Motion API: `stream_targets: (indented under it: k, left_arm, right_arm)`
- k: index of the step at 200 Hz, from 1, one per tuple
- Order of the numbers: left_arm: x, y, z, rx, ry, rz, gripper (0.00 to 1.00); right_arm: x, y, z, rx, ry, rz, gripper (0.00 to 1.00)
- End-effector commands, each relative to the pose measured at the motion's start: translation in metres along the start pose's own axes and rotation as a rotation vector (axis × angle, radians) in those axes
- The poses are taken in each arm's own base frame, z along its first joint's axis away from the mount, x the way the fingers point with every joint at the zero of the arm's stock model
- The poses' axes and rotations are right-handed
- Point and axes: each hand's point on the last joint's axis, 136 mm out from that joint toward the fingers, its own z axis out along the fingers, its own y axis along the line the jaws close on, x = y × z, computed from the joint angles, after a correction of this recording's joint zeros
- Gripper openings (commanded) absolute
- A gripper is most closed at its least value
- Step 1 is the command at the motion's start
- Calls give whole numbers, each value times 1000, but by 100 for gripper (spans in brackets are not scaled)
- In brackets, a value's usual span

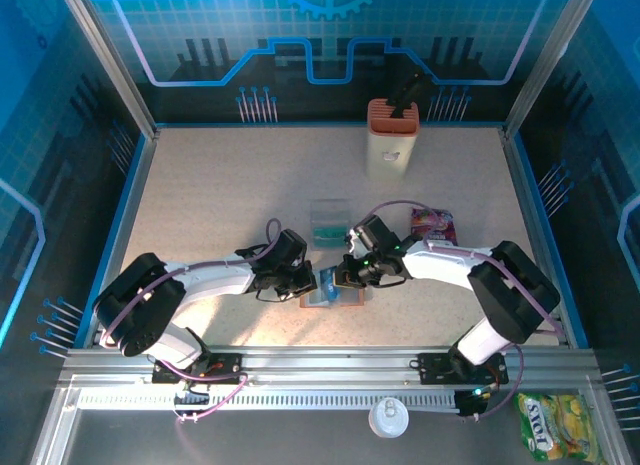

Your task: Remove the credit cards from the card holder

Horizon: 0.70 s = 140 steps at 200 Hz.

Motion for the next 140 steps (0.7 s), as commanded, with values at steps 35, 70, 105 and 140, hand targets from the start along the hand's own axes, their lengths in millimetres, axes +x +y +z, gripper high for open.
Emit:
stream_targets:
  k: [35,70,105,140]
  left_arm:
    - [3,11,-6,-43,-9,-4,0]
    - [1,1,-11,-12,-20,2,0]
    - [-2,-7,-18,4,-39,16,2]
    - [-5,-8,-26,15,-65,19,3]
  right_arm:
    - [-2,-5,-19,36,-24,-13,6]
    - [-6,-2,-30,75,-26,-60,4]
    - [-11,1,-41,130,-15,-156,2]
    - [-20,6,-55,188,0,-294,1]
